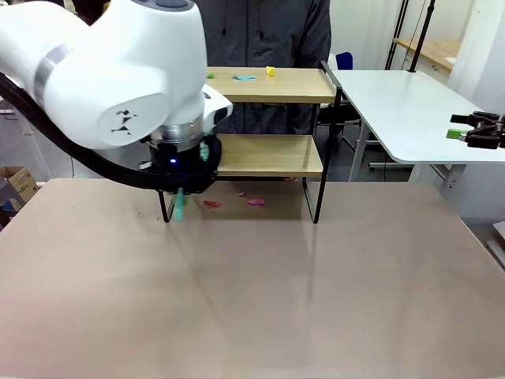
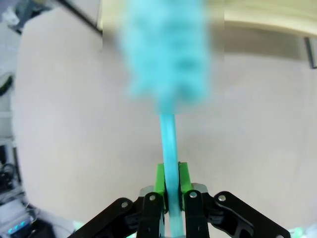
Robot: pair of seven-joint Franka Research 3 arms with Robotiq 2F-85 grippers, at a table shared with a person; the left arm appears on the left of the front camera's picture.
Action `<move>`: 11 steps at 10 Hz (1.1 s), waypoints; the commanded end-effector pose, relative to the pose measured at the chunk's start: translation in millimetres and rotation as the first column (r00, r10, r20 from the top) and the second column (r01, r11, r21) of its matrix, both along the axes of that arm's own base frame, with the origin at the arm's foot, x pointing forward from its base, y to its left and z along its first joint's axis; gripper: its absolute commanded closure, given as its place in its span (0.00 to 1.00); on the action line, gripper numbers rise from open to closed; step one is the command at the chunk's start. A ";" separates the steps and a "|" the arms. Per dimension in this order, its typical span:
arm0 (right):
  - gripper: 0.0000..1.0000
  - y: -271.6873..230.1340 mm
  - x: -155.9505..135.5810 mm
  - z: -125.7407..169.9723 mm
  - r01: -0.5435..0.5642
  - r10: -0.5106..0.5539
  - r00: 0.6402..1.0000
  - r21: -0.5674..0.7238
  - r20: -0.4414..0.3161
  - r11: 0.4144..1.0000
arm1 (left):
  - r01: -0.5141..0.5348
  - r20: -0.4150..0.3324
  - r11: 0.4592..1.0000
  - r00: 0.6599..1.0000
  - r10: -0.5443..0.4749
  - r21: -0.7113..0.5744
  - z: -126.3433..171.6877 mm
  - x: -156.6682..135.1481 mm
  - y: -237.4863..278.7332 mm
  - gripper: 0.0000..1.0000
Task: Clean the shelf.
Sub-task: Clean the specific section of the Shelf indicated by the human with the Duster.
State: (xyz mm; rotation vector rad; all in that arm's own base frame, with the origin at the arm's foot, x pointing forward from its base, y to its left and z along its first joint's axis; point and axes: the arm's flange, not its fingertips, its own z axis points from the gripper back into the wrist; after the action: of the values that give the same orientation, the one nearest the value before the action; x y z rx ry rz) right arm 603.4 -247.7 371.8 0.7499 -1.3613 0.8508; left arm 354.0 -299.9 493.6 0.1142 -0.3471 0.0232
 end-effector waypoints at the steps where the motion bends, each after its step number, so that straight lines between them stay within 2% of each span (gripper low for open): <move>1: 0.00 1.1 0.1 2.6 -0.004 0.004 1.000 -0.003 0.003 1.000 | -0.024 -0.020 0.994 0.999 0.026 0.102 4.1 -5.7 17.5 0.87; 2: 0.00 1.1 0.1 2.6 -0.004 0.004 1.000 -0.003 0.003 1.000 | -0.056 -0.002 0.987 0.998 0.056 0.149 6.2 -7.1 24.0 0.87; 5: 0.00 1.1 0.1 2.6 -0.004 0.004 1.000 -0.003 0.003 1.000 | -0.077 0.069 0.991 0.995 0.070 0.109 20.0 -16.7 18.8 0.87; 6: 0.00 1.1 0.1 2.6 -0.004 0.004 1.000 -0.003 0.003 1.000 | -0.050 0.007 0.991 0.999 0.049 0.125 12.4 -8.1 25.5 0.87; 9: 0.00 1.1 0.1 2.6 -0.004 0.004 1.000 -0.003 0.003 1.000 | -0.048 0.016 0.992 0.999 0.047 0.121 14.0 -11.2 20.5 0.87; 11: 0.00 1.1 0.1 2.6 -0.004 0.004 1.000 -0.003 0.003 1.000 | 0.092 0.066 0.994 0.994 -0.089 -0.050 38.1 -27.1 28.9 0.87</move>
State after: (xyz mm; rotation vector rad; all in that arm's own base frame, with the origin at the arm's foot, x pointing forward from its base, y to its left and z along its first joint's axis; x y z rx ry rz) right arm 603.4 -247.8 371.8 0.7498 -1.3612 0.8507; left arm 338.6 -286.6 521.5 0.1533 -0.3900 0.0078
